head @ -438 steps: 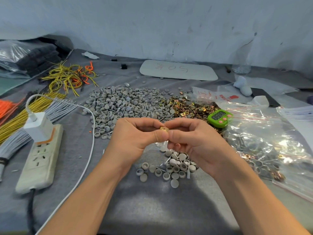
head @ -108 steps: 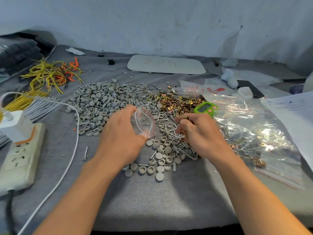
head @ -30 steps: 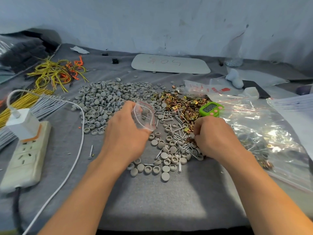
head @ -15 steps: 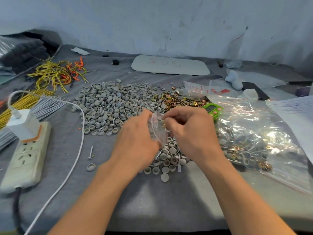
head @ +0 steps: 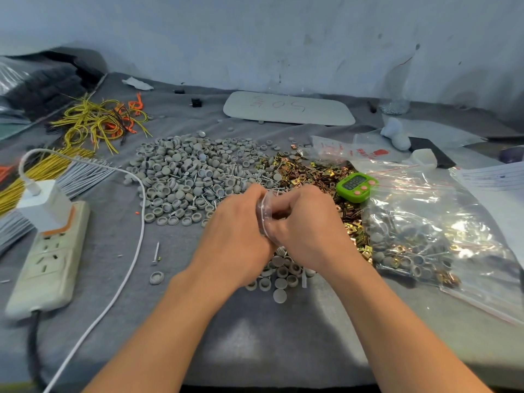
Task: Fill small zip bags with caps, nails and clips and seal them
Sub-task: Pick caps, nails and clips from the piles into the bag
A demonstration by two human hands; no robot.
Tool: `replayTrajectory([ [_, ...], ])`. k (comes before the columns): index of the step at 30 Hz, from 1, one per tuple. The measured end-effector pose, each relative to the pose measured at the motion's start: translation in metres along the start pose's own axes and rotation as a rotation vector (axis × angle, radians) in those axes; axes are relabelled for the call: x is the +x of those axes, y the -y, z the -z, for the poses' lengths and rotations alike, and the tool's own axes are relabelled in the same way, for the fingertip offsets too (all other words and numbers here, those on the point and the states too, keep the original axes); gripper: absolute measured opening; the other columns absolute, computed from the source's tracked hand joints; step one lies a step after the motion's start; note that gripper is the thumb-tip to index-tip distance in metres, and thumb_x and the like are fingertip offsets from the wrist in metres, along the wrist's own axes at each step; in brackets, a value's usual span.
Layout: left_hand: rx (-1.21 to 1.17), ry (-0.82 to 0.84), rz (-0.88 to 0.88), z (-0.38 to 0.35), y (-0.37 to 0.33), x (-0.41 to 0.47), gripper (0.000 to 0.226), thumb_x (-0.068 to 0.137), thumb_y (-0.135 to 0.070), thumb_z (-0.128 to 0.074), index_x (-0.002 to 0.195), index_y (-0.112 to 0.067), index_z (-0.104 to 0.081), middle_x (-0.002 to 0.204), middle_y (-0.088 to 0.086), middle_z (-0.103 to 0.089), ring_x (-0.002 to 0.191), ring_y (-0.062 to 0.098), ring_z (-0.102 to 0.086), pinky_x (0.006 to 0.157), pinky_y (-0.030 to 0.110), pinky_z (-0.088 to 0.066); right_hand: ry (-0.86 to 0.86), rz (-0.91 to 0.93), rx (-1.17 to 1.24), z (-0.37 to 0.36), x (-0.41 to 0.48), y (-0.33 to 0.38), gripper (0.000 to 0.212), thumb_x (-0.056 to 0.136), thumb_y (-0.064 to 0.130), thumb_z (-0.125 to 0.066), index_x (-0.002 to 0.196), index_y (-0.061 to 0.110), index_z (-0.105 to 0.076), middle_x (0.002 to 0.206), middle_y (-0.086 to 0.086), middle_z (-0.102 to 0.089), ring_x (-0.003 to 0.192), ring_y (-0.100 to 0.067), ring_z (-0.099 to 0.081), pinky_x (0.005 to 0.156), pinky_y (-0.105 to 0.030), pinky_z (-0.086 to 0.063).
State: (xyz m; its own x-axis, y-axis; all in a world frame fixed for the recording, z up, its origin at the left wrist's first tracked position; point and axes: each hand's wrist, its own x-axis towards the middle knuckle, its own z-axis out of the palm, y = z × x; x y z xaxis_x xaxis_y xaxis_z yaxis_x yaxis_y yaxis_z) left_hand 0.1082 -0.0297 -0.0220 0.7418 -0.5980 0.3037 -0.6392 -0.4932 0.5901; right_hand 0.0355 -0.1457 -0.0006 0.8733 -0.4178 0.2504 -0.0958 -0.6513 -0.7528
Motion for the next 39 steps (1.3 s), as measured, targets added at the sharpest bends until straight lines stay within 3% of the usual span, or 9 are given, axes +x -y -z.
replayTrajectory([
  [4,-0.002,-0.03,0.043,0.003,0.003,0.002,0.028,0.083,-0.032,-0.073,0.089,-0.039,-0.046,0.077,-0.013,-0.06,0.065,0.003,-0.054,0.051,0.024,-0.033,-0.131,-0.005,0.15,0.008,-0.001,0.003,0.017,0.083,0.014,-0.081,0.082,0.03,-0.084,0.072,0.017,-0.076,0.069,-0.002,-0.072,0.064,-0.022,-0.059],
  [7,-0.037,-0.089,0.097,0.009,0.007,0.005,0.033,0.081,-0.036,-0.082,0.093,-0.04,-0.052,0.082,-0.018,-0.062,0.068,-0.003,-0.059,0.047,0.015,-0.038,-0.298,-0.065,0.058,0.02,0.001,-0.006,0.017,0.084,0.015,-0.08,0.081,0.031,-0.082,0.068,0.024,-0.073,0.067,0.005,-0.069,0.057,-0.012,-0.054],
  [9,-0.096,-0.124,0.13,0.012,0.009,0.006,0.035,0.078,-0.037,-0.086,0.093,-0.039,-0.054,0.083,-0.019,-0.063,0.075,-0.014,-0.058,0.047,0.014,-0.04,-0.265,-0.187,-0.165,0.028,0.001,-0.017,0.016,0.088,0.018,-0.075,0.089,0.032,-0.082,0.076,0.024,-0.073,0.073,0.003,-0.069,0.067,-0.016,-0.058],
  [12,-0.099,-0.157,0.176,0.016,0.01,0.007,0.039,0.074,-0.041,-0.088,0.094,-0.041,-0.055,0.084,-0.02,-0.064,0.067,-0.004,-0.059,0.053,0.017,-0.036,-0.048,-0.4,-0.508,0.034,0.001,-0.032,0.02,0.087,0.015,-0.068,0.098,0.027,-0.079,0.098,-0.001,-0.077,0.09,-0.025,-0.07,0.087,-0.039,-0.06],
  [16,-0.085,-0.137,0.169,0.015,0.008,0.006,0.042,0.074,-0.041,-0.089,0.097,-0.042,-0.053,0.084,-0.021,-0.063,0.073,-0.007,-0.06,0.053,0.017,-0.036,0.114,-0.446,-0.63,0.04,0.001,-0.038,0.021,0.085,0.009,-0.064,0.098,0.023,-0.074,0.093,-0.008,-0.071,0.09,-0.033,-0.066,0.085,-0.042,-0.06],
  [24,-0.077,-0.138,0.151,0.017,0.006,0.005,0.037,0.079,-0.037,-0.084,0.098,-0.04,-0.053,0.084,-0.02,-0.061,0.071,-0.006,-0.055,0.056,0.016,-0.032,0.157,-0.367,-0.648,0.046,0.005,-0.043,0.021,0.088,0.004,-0.062,0.086,0.016,-0.078,0.081,-0.008,-0.074,0.079,-0.029,-0.07,0.074,-0.039,-0.062],
  [27,-0.073,-0.129,0.143,0.016,0.005,0.004,0.035,0.08,-0.036,-0.083,0.098,-0.039,-0.053,0.085,-0.019,-0.061,0.072,-0.007,-0.053,0.057,0.016,-0.032,0.131,-0.358,-0.617,0.046,0.002,-0.047,0.018,0.09,0.011,-0.064,0.078,0.02,-0.074,0.076,-0.005,-0.072,0.076,-0.029,-0.068,0.074,-0.041,-0.062],
  [31,-0.064,-0.117,0.132,0.013,0.005,0.005,0.035,0.08,-0.035,-0.082,0.099,-0.039,-0.052,0.087,-0.018,-0.061,0.076,-0.004,-0.053,0.058,0.018,-0.034,0.153,-0.316,-0.542,0.045,-0.003,-0.052,0.024,0.092,0.039,-0.073,0.073,0.023,-0.072,0.067,0.002,-0.071,0.068,-0.018,-0.067,0.065,-0.033,-0.056],
  [39,-0.043,-0.109,0.128,0.009,0.003,0.005,0.04,0.077,-0.037,-0.084,0.097,-0.041,-0.05,0.088,-0.021,-0.06,0.076,-0.007,-0.052,0.058,0.015,-0.032,0.078,-0.308,-0.512,0.042,-0.002,-0.05,0.018,0.083,0.026,-0.081,0.07,0.027,-0.068,0.069,0.008,-0.069,0.069,-0.013,-0.065,0.064,-0.031,-0.056],
])
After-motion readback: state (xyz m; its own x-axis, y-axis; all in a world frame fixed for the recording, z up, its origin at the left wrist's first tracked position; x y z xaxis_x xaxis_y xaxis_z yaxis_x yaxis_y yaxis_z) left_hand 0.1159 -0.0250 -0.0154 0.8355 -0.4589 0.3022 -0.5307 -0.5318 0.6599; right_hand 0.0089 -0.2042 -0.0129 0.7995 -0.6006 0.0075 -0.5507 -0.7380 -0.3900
